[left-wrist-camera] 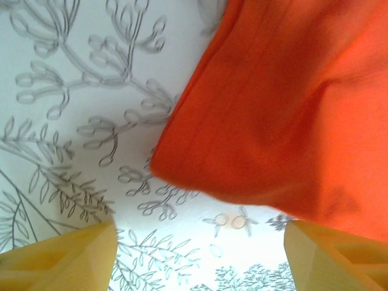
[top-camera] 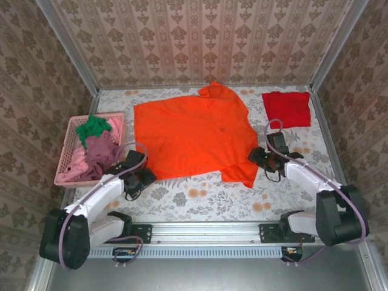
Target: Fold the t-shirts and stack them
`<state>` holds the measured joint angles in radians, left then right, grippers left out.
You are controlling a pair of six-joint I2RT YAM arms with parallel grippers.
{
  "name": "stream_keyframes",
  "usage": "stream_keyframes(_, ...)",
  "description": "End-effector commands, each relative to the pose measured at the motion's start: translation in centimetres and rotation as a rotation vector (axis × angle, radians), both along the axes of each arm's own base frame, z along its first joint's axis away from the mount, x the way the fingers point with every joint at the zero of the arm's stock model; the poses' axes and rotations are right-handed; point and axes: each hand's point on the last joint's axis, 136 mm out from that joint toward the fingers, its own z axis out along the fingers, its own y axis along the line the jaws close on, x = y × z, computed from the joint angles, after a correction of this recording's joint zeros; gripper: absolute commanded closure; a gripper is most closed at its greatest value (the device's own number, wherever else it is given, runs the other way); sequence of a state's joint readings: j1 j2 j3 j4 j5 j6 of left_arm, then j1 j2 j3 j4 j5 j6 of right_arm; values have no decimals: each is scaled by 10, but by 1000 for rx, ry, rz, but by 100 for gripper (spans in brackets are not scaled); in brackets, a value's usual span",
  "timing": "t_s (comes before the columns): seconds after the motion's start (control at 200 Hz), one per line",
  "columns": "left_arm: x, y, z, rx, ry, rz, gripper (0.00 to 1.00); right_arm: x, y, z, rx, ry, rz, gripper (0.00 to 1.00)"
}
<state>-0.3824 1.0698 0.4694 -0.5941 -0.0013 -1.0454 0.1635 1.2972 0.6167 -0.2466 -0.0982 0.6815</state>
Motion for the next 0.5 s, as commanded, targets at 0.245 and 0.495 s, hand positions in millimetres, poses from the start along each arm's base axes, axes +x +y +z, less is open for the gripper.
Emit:
stream_keyframes(0.245,28,5,38,217,-74,-74,59,35,19,29,-41,-111,143,65)
stream_keyframes(0.495,88,-42,50,139,-165,-181,56,127,32,19,-100,-105,194,67)
